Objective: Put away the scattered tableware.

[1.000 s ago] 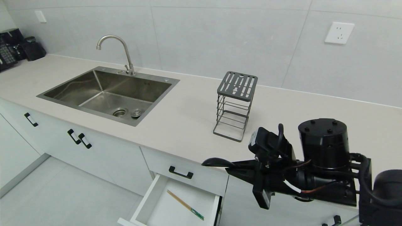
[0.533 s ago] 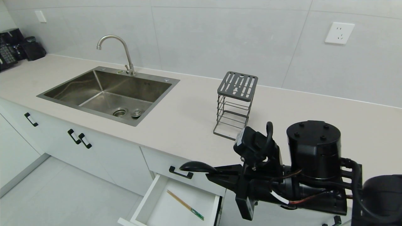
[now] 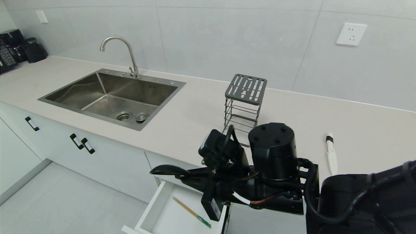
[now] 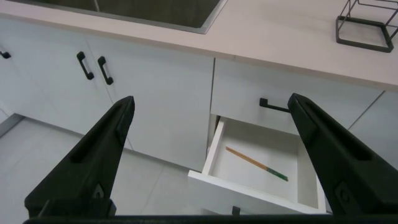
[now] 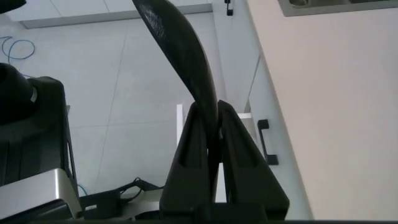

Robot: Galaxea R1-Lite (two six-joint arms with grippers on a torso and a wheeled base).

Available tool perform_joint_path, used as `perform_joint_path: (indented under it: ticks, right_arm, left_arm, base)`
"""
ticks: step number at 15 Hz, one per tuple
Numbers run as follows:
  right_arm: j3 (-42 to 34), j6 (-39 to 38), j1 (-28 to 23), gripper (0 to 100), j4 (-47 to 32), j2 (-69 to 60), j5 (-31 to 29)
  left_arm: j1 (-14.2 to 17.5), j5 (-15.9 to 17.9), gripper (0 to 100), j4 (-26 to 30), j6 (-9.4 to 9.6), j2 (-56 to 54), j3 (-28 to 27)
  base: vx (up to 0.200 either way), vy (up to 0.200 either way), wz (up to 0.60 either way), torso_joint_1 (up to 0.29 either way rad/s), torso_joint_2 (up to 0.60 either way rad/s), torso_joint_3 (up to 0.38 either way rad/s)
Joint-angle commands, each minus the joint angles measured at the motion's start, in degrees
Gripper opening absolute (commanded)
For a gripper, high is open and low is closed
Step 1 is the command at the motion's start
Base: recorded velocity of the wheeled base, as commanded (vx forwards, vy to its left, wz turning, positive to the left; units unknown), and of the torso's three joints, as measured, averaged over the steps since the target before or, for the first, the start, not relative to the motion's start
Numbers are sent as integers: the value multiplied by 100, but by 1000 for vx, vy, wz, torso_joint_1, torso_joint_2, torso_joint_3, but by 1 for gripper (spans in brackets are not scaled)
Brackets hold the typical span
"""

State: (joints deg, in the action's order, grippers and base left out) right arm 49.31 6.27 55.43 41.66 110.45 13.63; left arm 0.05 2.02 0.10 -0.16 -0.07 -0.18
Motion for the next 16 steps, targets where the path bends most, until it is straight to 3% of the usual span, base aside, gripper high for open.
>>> perform_joint_path:
  ticks: [1, 5, 7, 12, 16]
  right_arm:
    - [131, -20, 187, 0, -43, 592, -62]
    - [711, 24, 258, 0, -659, 733, -220]
    - [1221, 138, 390, 0, -1502, 750, -976]
    - [1362, 164, 434, 0, -1494, 908, -1134]
    - [1397, 938, 390, 0, -1335, 1084, -1090]
  left_arm:
    - [4, 0, 100, -1, -2, 7, 1]
    - [4, 0, 100, -1, -2, 7, 1]
    - [4, -9, 100, -1, -2, 7, 9]
    - [4, 0, 100, -1, -2, 7, 1]
    - [4, 0, 100, -1, -2, 7, 1]
  base:
    - [0, 0, 0, 0, 0, 0]
    - [0, 0, 0, 0, 0, 0]
    - [0, 0, 0, 0, 0, 0]
    - [0, 0, 0, 0, 0, 0]
    - [0, 0, 0, -58, 111, 55]
